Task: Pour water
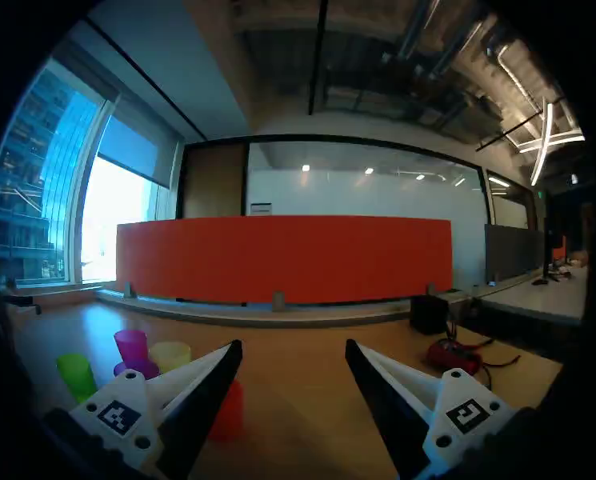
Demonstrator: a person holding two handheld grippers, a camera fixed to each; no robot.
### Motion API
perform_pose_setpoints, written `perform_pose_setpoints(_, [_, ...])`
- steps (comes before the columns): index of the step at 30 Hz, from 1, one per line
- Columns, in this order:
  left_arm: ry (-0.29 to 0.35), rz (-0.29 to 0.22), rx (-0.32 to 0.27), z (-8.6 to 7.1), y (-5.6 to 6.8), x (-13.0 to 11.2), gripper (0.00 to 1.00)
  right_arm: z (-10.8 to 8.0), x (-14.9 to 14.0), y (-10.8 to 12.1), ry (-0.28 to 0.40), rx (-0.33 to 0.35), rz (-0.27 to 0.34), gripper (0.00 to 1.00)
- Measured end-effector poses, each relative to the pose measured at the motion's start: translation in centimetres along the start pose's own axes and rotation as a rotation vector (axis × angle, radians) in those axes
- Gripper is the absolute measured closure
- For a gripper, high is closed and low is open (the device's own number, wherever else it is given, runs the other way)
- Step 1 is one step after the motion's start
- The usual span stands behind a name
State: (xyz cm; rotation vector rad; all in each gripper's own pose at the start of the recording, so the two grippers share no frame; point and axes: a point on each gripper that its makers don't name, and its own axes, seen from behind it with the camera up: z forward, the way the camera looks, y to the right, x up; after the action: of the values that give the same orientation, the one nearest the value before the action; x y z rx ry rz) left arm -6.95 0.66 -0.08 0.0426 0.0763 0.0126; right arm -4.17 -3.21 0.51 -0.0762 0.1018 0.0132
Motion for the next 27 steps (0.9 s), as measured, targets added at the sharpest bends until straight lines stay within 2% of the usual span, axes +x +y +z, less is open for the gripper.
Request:
perform_pose_setpoints(6, [0.0, 0.0, 0.0, 0.0, 0.0, 0.0, 0.0, -0.4, 0.1, 0.5, -0.003, -0.002, -0.005, 0.0])
perform_pose_setpoints(17, [0.0, 0.0, 0.0, -0.1, -0.1, 0.0, 0.0, -1.8, -1.5, 2.3, -0.033, -0.02, -0.017, 0.0])
perform_pose_setpoints(27, [0.0, 0.0, 0.0, -0.1, 0.0, 0.0, 0.0, -2.3, -2.7, 2.9, -0.049, -0.02, -0.012, 0.0])
